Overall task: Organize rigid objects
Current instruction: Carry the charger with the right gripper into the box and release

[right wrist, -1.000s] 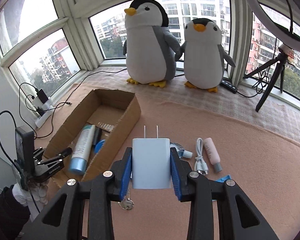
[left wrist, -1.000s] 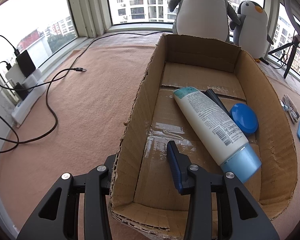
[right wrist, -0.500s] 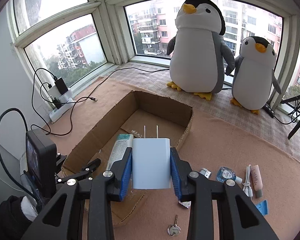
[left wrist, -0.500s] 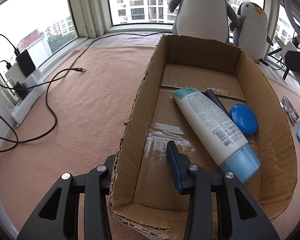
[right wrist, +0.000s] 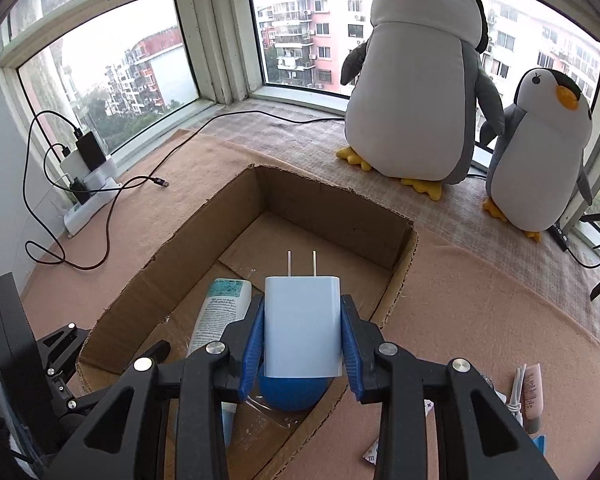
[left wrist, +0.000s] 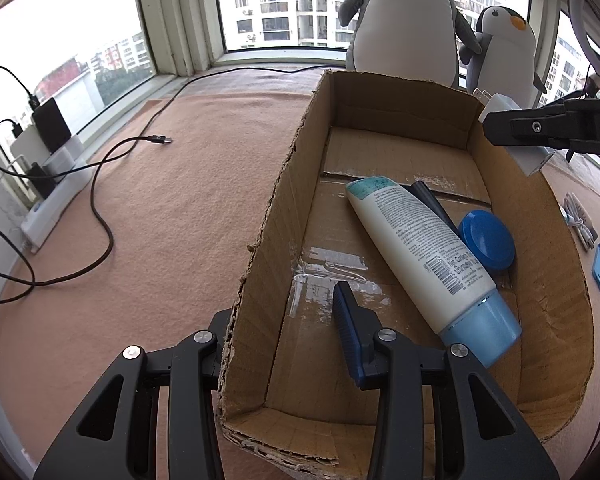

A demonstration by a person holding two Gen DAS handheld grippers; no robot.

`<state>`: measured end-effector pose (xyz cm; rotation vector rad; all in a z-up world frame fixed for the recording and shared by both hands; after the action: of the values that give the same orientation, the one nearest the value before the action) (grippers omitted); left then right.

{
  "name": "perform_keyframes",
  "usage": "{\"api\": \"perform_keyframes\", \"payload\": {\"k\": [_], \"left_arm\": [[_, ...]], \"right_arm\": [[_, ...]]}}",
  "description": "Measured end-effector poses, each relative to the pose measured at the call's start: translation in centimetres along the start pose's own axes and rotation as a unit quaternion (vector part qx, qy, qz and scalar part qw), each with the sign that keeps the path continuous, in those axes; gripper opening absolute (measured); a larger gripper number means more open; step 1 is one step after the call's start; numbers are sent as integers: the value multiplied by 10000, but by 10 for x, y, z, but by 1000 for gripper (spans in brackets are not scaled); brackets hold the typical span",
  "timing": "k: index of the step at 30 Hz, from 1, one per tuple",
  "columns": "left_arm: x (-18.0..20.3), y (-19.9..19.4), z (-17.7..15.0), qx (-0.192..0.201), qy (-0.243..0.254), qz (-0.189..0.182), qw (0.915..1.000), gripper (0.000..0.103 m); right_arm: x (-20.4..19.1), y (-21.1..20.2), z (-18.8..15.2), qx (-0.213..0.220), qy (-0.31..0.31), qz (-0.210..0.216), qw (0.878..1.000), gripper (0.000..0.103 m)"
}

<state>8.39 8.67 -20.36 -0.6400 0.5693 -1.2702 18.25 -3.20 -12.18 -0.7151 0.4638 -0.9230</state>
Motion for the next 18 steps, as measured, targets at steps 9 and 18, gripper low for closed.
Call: {"api": "perform_keyframes", "payload": {"k": [9, 18], "left_arm": [[0, 0, 0, 1, 3, -2, 10000, 39], [0, 0, 0, 4, 0, 2, 10000, 39]], "right_arm": [[6, 12, 3, -57, 67, -91, 9999, 32], [11, 15, 7, -45, 112, -69, 9999, 54]]}}
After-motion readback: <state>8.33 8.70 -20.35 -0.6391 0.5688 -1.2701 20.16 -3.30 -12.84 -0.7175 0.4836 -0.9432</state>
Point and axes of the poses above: each gripper's, at about its wrist camera, not at the fingertips, and y roughly the way its jaws point, x to its right, z to its top, the point moved 2 cm from there along y, roughly the way its jaws point, and after that the axes turned 8 degrees about x, right-handed, at the moved point
